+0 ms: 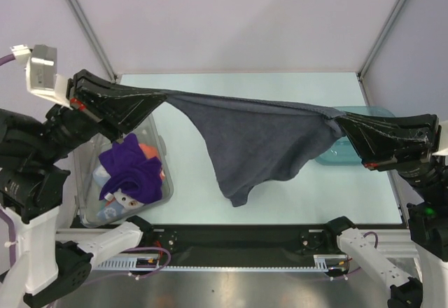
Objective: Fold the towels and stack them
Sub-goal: Flatten out the crumpled towel
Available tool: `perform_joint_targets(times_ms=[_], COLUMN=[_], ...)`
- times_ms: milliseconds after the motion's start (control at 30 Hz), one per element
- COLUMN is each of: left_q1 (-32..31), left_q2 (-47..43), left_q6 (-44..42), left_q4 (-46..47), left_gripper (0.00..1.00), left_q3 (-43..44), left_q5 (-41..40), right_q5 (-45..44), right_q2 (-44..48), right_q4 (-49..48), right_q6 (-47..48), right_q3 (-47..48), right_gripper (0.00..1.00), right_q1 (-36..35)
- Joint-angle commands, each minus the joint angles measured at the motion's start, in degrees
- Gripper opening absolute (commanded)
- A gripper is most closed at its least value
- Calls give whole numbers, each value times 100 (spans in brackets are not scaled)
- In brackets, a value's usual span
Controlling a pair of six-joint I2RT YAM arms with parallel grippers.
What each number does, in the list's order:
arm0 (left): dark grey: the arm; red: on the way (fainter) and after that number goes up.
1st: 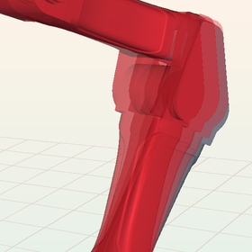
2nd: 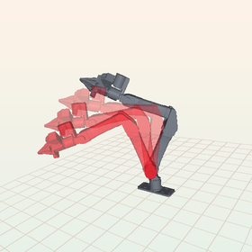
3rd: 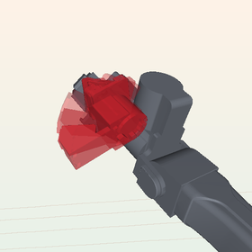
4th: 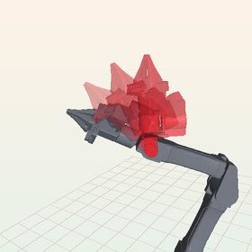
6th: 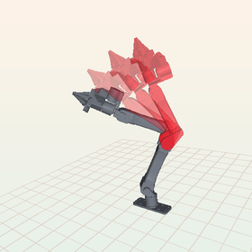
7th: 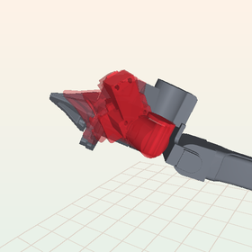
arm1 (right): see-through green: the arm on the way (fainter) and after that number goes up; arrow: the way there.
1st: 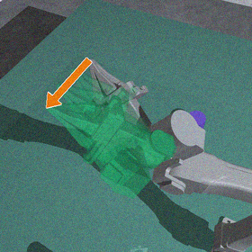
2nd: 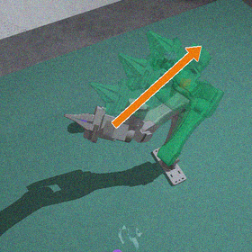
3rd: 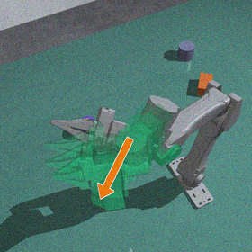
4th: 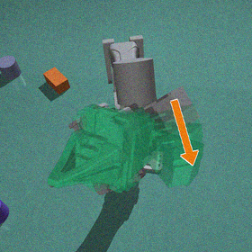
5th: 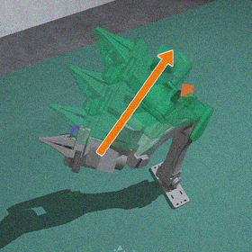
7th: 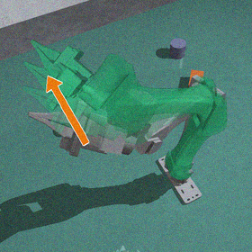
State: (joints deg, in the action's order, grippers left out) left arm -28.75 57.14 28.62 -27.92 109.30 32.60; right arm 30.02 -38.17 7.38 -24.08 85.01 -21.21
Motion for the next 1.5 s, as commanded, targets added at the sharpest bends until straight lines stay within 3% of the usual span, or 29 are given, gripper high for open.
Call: perform_joint_targets(times_ms=[0, 267, 433, 567, 633, 800, 1100, 1333, 1467], left_q1=[63, 63, 63, 167, 404, 1178, 1513, 1592, 1592], left_q2=[-63, -98, 252, 1007, 1544, 2597, 4391, 5569, 6193], left_q6=[196, 39, -725, -1393, -1544, -1517, -1824, -1843, -1860], left_q4=[402, 121, -441, -723, -645, 381, 1543, 1869, 1808], left_gripper=[0, 0, 0, 0, 0, 0, 0, 0, 0], left_q3=[338, 356, 31, -154, -215, -462, -348, 241, 706], left_q5=[-359, -544, -1588, -2879, -3119, -2671, -2153, -2030, -1872], right_q5=[-365, -707, -1129, -1358, -1455, -736, 91, 320, 390], right_q2=[126, 126, -347, -1487, -1902, -3578, -6075, -7598, -8372], right_q4=[-615, -27, 448, 336, 151, -1140, -2705, -2619, -2303], right_q6=[-150, 25, 587, 1158, 1466, 1433, 1080, 1001, 1071], right_q3=[383, 569, 341, 183, 77, -247, -117, 1042, 1798], right_gripper=[0, 0, 0, 0, 0, 0, 4, 17, 20], right_q1=[99, 258, 284, 293, 310, 678, 943, 1224, 1374])
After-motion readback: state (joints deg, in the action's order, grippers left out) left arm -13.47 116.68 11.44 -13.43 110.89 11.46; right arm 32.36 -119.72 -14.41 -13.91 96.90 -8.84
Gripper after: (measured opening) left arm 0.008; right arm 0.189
